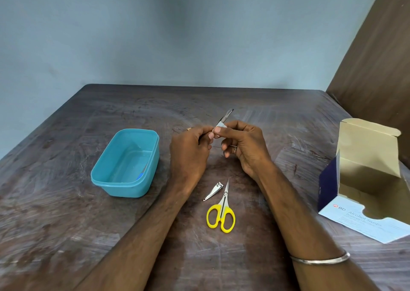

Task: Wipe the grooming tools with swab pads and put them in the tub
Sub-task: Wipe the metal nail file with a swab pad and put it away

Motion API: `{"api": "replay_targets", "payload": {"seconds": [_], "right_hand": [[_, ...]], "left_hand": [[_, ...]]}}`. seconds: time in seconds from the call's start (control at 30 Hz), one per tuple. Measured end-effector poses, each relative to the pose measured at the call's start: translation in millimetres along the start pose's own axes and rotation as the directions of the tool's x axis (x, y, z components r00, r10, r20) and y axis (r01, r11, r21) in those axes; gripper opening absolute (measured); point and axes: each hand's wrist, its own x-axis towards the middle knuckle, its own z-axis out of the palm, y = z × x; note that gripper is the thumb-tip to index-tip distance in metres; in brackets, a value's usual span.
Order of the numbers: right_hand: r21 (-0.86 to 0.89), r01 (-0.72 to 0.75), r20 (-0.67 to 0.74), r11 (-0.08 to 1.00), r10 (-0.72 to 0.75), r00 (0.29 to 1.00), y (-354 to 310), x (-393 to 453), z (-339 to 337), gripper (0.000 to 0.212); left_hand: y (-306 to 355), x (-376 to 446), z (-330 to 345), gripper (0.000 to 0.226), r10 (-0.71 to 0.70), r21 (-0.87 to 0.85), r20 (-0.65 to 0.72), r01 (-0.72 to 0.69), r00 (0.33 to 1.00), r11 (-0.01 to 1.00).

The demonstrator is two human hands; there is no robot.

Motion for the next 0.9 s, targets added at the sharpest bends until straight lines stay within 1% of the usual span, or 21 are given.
{"api": "replay_targets", "payload": {"seconds": [0.13,0.57,0.7,0.9], "right_hand": [[0.042,0.017,-0.035,0.999,-0.015,0.999,0.0,-0.5,3.9,0.010],[0.097,0.027,-0.064,0.995,-0.021,0.998,-0.9,-1.4,6.8,0.007],[0.134,0.028,-0.072,0.991,-0.019,0.997,-2.3,-0.9,3.7,0.005],[0.219,0.038,-0.125,0.975,-0.010,0.992,-5.4,1.3,0.1,0.007]], "left_hand": [[0.5,0.0,-1.5,0.018,-0.009,0.021,-0.002,0.009,1.000,1.000],[2.0,0.9,-2.1,0.016,-0.032,0.002,-0.002,0.032,0.999,0.999],[0.9,0.7,-1.1,0.015,-0.050,-0.011,0.011,0.050,0.999,0.999],[0.5,-0.7,-1.0,0.016,-0.075,-0.002,0.035,0.075,0.997,0.997]]}}
